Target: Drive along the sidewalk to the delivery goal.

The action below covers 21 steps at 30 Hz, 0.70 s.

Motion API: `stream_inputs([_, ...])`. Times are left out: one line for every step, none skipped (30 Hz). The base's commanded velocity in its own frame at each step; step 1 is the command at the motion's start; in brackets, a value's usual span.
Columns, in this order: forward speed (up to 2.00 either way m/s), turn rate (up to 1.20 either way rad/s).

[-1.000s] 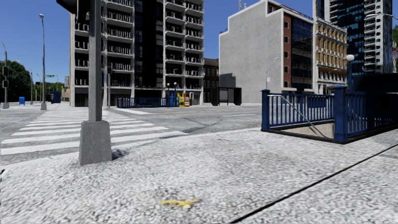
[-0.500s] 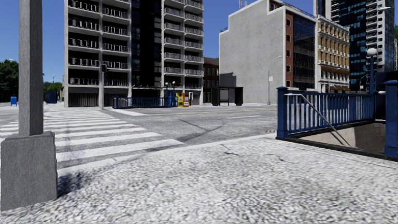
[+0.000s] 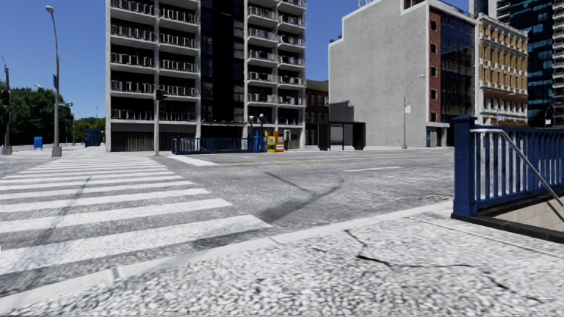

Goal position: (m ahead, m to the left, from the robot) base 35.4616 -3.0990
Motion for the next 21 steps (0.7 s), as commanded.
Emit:
stream_inputs([2.00,0.62])
stream_inputs([2.00,0.62])
stream_inputs([2.00,0.62])
stream_inputs([2.00,0.62])
stream_inputs([2.00,0.62])
stream_inputs([2.00,0.62])
stream_inputs([2.00,0.62])
stream_inputs([2.00,0.62])
stream_inputs([2.00,0.56])
stream_inputs([2.00,0.51])
stream_inputs([2.00,0.51])
stream_inputs([2.00,0.49])
stream_inputs([2.00,0.49])
stream_inputs([2.00,0.48])
stream_inputs([2.00,0.46])
stream_inputs([2.00,0.44])
stream_inputs([2.00,0.43])
stream_inputs([2.00,0.43])
stream_inputs([2.00,0.43])
stream_inputs([2.00,0.43])
stream_inputs([2.00,0.43])
